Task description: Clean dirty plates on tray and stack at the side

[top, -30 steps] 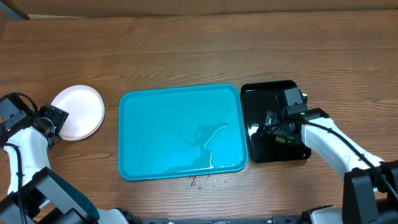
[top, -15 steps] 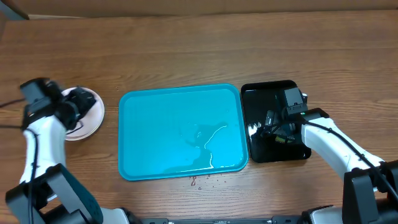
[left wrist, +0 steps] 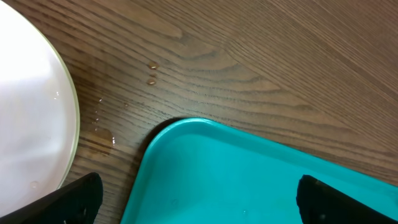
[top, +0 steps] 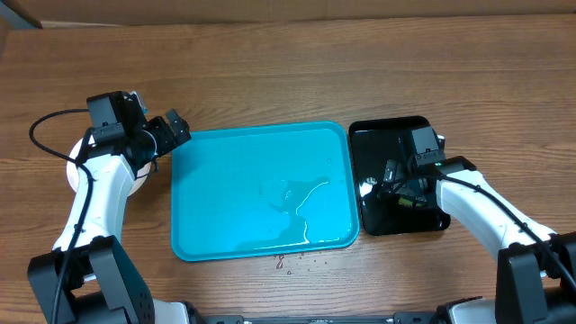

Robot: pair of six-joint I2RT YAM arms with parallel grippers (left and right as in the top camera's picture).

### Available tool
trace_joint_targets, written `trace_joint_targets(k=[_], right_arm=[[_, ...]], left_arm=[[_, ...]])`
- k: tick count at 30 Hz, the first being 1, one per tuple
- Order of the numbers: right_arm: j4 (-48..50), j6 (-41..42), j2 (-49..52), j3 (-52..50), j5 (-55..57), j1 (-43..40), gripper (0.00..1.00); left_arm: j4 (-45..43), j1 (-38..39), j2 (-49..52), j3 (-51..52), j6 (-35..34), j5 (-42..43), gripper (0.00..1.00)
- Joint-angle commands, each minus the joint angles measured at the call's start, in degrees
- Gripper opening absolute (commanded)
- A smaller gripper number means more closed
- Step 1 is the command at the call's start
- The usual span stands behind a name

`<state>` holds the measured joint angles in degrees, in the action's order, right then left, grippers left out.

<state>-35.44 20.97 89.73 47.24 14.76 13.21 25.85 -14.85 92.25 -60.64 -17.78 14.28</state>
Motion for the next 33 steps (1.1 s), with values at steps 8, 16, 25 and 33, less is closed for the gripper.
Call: trace_joint_targets(k=[8,16,25,33], right_arm=[[0.3,0.2,-0.7,-0.2,0.4,-0.2,1.0],[0.3,0.2,-15.6,-0.2,0.4,-0.2,1.0],[0.2,0.2,-54.0,-0.2,0.4,-0.2,1.0],[-2.7,-0.5,-79.6,-0.2,4.3,-0.2,1.0]], left_arm=[[-0.2,0.3,-1.7,-0.4,1.1,-1.0,1.0],[-0.2,0.3,-1.7,-0.4,1.1,-0.9,1.0],[-0.2,0.3,-1.7,-0.4,1.1,-0.9,1.0],[-0.2,0.3,-1.7,-0.4,1.1,-0.9,1.0]])
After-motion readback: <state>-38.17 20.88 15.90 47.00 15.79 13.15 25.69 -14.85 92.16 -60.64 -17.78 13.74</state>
